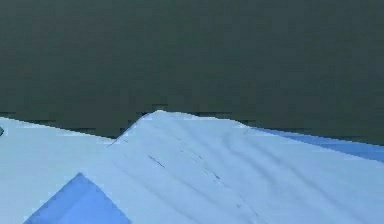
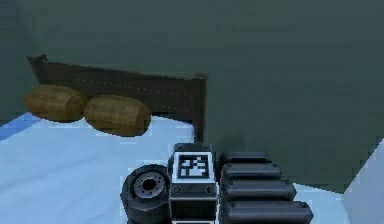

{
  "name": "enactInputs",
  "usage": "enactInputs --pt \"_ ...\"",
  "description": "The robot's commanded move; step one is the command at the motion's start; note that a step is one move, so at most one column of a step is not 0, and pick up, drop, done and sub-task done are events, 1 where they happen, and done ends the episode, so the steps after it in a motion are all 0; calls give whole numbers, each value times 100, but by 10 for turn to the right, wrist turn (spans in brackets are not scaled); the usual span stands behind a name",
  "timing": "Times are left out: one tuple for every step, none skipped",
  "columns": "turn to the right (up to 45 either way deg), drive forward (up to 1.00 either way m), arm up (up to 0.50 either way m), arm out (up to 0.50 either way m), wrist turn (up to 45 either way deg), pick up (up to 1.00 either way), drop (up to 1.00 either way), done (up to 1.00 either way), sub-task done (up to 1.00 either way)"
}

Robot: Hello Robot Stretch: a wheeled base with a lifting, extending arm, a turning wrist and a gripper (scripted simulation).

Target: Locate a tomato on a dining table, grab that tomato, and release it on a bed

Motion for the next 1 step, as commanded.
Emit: enactInputs --pt "450 0 0 0 0 0 0 0 0"
